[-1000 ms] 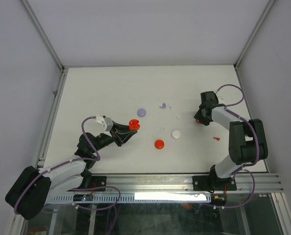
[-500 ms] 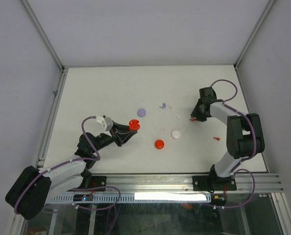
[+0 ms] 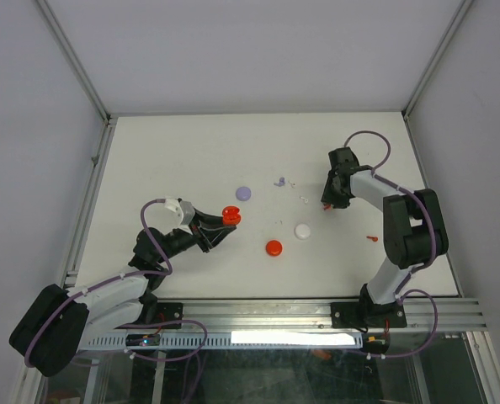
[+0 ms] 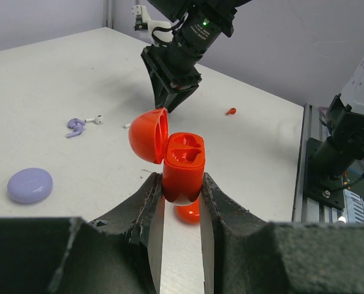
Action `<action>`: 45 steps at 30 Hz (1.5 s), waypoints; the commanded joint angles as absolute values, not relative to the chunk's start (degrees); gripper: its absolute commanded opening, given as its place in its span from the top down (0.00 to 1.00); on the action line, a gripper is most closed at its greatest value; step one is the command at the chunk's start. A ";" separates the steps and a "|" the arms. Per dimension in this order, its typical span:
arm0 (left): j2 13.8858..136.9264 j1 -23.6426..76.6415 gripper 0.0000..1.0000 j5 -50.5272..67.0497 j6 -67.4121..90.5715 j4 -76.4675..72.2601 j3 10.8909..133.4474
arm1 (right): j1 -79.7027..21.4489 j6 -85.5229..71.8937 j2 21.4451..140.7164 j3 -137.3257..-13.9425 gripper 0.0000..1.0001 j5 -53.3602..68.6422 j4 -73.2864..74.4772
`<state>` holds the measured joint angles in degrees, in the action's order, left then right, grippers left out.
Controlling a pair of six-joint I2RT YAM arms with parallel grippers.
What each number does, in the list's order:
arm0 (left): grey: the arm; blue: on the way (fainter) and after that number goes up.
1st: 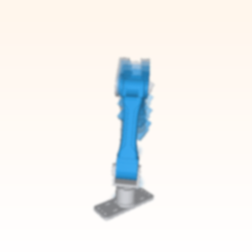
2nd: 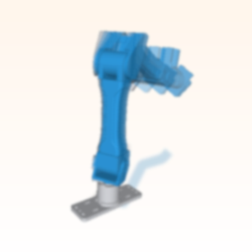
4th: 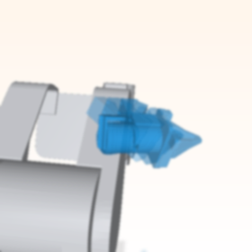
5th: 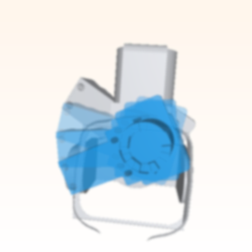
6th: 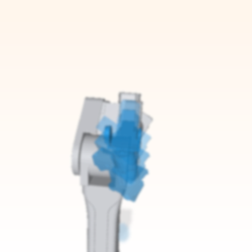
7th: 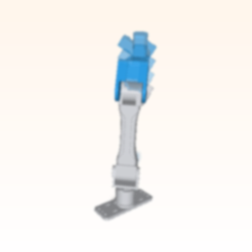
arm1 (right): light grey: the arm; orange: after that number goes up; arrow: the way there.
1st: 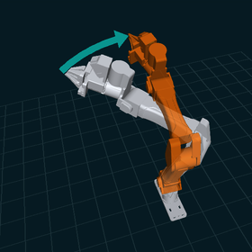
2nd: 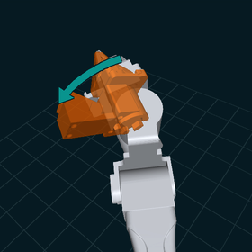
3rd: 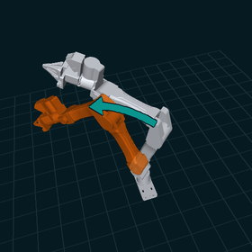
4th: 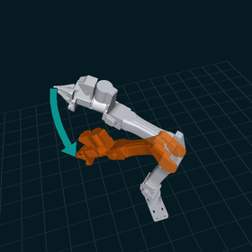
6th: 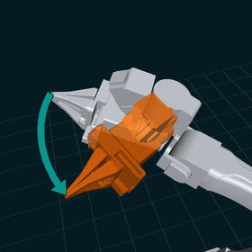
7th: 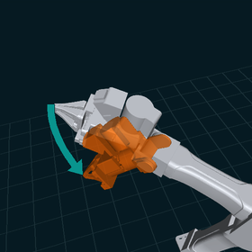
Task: Insert the wireless bluetooth earbuds into the charging case
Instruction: Pick up the earbud from the center of the board.
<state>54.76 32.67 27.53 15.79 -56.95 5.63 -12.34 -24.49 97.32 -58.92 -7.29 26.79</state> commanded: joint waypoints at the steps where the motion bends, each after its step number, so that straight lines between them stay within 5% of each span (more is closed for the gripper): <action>1: 54.61 33.08 1.00 28.83 16.13 -59.82 6.54 | -12.74 -23.89 98.23 -60.39 0.64 -12.10 28.21; 17: 54.84 33.09 1.00 29.22 16.51 -59.83 6.68 | -13.49 -21.96 99.39 -60.55 0.69 -10.79 27.18; 26: 54.62 33.13 1.00 29.61 16.99 -59.59 7.01 | -14.11 -20.42 98.85 -60.32 0.80 -11.51 26.71; 45: 55.92 33.13 1.00 30.80 15.35 -60.11 11.46 | -27.95 -14.03 74.21 -59.98 0.87 -13.33 20.69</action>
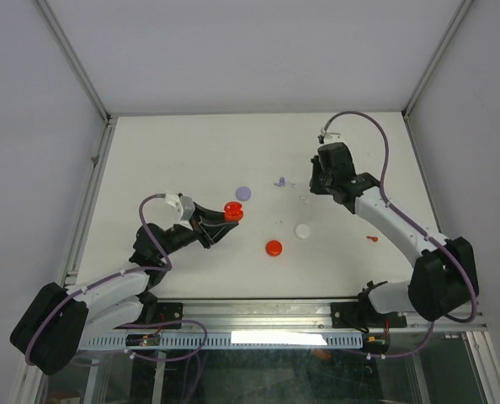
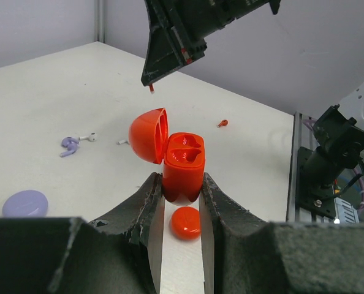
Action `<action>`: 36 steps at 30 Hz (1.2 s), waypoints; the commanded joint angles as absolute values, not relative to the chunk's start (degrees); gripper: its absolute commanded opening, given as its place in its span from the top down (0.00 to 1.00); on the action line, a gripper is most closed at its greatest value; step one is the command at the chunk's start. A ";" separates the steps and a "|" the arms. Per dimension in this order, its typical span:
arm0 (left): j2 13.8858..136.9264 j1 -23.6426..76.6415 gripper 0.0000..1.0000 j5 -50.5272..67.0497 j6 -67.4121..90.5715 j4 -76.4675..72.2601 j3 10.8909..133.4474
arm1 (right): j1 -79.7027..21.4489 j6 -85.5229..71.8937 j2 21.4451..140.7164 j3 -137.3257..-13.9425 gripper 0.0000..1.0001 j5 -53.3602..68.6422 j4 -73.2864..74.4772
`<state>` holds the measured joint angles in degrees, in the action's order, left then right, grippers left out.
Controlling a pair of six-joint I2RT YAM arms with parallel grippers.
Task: Insert the wireless bluetooth earbuds into the charging case
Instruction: Pick up the earbud from the center of the board, then place the earbud in the charging case.
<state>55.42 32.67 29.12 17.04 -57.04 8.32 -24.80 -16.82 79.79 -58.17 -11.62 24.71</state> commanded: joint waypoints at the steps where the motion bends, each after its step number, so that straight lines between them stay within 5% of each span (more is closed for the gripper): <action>1: 56.04 33.13 1.00 30.91 14.99 -59.85 11.91 | -28.61 -13.60 72.97 -60.35 0.88 -13.59 20.33; 17: 57.39 33.13 1.00 31.55 13.49 -60.72 16.28 | -50.01 -1.91 57.76 -58.65 0.88 -15.37 6.01; 36: 58.50 33.11 1.00 32.51 23.13 -68.97 15.84 | -61.30 8.38 58.76 -53.79 0.88 -5.70 -8.87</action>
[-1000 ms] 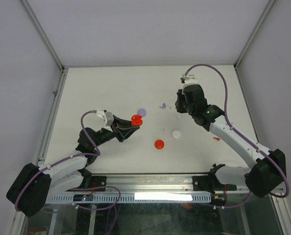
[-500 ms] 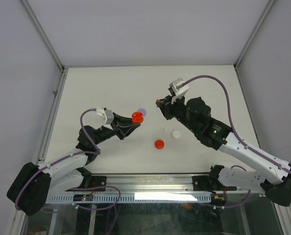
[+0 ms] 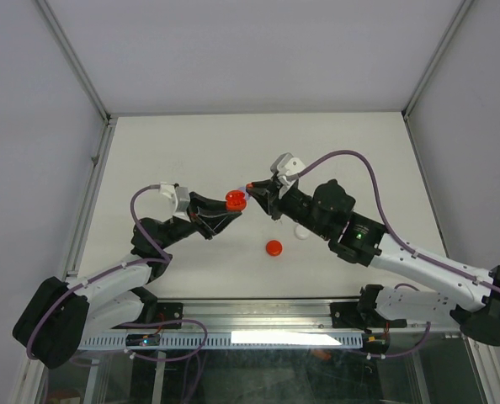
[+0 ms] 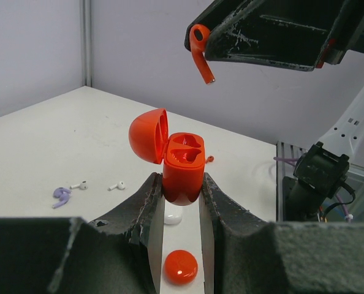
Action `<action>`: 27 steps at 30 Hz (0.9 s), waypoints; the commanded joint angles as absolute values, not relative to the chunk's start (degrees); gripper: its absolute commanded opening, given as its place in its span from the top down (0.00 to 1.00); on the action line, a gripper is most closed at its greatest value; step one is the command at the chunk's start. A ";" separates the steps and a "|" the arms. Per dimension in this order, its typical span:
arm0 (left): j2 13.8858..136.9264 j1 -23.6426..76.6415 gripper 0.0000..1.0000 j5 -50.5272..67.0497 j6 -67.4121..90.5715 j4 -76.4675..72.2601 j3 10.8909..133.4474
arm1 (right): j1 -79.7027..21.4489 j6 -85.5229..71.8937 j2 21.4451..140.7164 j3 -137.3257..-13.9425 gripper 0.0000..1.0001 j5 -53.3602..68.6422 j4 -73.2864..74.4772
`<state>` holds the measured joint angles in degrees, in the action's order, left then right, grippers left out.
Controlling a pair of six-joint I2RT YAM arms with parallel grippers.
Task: Insert the wireless bluetooth earbuds into the charging case
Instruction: Place the earbud in the charging case.
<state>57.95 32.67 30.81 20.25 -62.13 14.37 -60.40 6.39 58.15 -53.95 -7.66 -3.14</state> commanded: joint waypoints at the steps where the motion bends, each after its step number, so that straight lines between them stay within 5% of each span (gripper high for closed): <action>1: 58.67 33.13 1.00 32.56 23.53 -69.45 15.82 | -61.45 8.47 59.06 -53.83 0.88 -5.45 -9.10; 27: 59.94 33.11 1.00 32.17 29.32 -71.55 16.90 | -63.97 10.23 62.55 -53.41 0.88 -4.15 -9.96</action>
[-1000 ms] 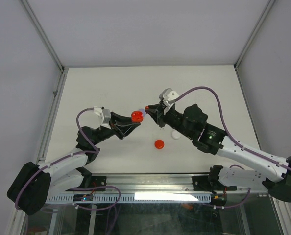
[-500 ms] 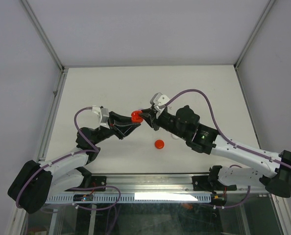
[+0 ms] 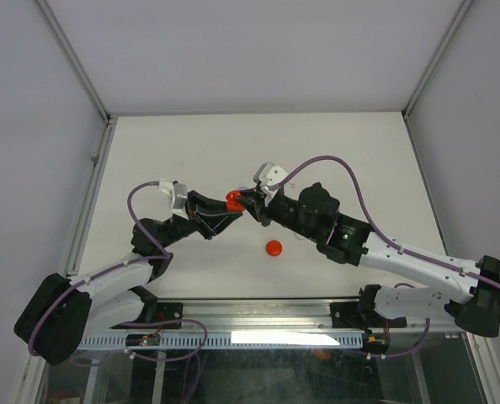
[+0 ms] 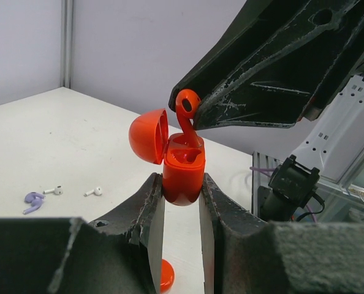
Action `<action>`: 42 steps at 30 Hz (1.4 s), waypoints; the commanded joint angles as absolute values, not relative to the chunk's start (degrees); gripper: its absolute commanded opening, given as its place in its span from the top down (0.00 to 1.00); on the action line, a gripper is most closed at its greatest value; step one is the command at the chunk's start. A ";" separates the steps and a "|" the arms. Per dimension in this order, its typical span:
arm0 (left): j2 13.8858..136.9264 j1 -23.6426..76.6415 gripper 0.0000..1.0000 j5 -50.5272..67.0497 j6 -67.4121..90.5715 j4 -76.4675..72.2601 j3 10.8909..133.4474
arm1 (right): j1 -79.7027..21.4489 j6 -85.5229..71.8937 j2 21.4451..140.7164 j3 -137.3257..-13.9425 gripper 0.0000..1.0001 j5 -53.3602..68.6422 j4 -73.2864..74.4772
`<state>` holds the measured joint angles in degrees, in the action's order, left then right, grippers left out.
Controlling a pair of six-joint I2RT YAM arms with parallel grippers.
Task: Insert the wireless bluetooth earbuds into the charging case
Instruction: Place the earbud in the charging case.
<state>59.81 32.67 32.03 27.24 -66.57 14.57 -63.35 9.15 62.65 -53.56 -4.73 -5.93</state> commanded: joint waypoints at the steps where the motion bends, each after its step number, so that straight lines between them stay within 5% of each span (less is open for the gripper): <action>1: 59.94 33.11 1.00 32.17 29.61 -71.74 16.92 | -64.03 10.40 62.58 -53.28 0.88 -4.25 -10.16; 42: 61.97 33.13 1.00 32.17 34.89 -82.40 15.34 | -64.70 10.31 61.71 -51.95 0.68 -0.16 -7.45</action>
